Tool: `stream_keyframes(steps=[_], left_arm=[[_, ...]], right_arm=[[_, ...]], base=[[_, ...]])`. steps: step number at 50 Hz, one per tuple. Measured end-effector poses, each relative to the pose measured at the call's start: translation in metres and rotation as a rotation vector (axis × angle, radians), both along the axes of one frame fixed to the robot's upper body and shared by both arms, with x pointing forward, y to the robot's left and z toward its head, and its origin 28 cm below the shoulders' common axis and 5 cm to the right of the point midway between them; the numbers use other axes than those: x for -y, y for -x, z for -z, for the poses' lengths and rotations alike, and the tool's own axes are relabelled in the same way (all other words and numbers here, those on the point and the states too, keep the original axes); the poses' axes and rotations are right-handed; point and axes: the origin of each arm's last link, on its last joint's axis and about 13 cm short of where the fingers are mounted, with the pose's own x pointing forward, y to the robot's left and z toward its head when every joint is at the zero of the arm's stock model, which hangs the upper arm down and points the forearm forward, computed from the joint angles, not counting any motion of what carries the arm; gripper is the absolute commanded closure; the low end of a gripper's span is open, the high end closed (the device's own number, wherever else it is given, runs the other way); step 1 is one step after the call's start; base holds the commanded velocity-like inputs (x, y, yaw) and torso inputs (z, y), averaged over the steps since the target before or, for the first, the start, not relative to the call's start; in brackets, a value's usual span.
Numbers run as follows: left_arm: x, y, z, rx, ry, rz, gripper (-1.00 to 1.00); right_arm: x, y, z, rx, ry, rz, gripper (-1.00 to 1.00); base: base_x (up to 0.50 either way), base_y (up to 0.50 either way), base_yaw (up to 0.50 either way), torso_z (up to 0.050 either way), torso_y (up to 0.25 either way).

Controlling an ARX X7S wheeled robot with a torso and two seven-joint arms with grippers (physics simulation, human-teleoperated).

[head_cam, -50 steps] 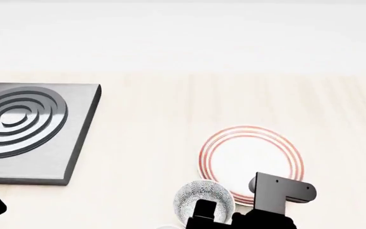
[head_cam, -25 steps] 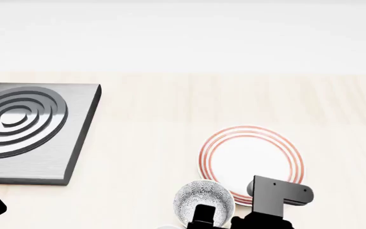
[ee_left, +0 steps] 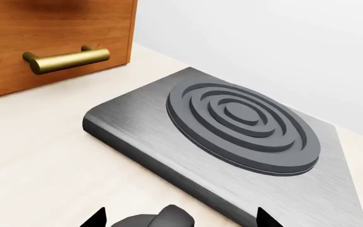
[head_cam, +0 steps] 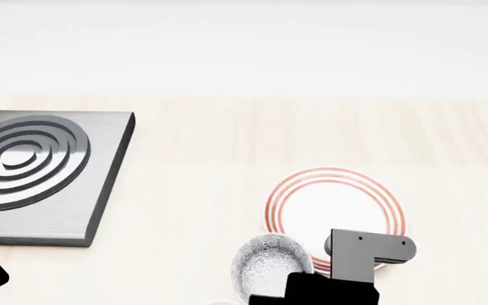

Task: Pick the akita bowl between the plate and the ramekin and place it on the plate.

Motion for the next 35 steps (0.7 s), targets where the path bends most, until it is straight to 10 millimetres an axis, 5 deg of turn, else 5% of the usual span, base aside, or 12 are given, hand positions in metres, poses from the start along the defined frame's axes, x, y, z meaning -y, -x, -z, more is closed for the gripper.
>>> stream_keyframes(steps=[35], left_arm=[[0.000,0.000,0.000,-0.002,0.001,-0.001,-1.00]], right_arm=[[-0.001,-0.012,-0.057,0.154,0.078,-0.083,1.00]], base=[[0.00,0.00,0.00,0.000,0.000]])
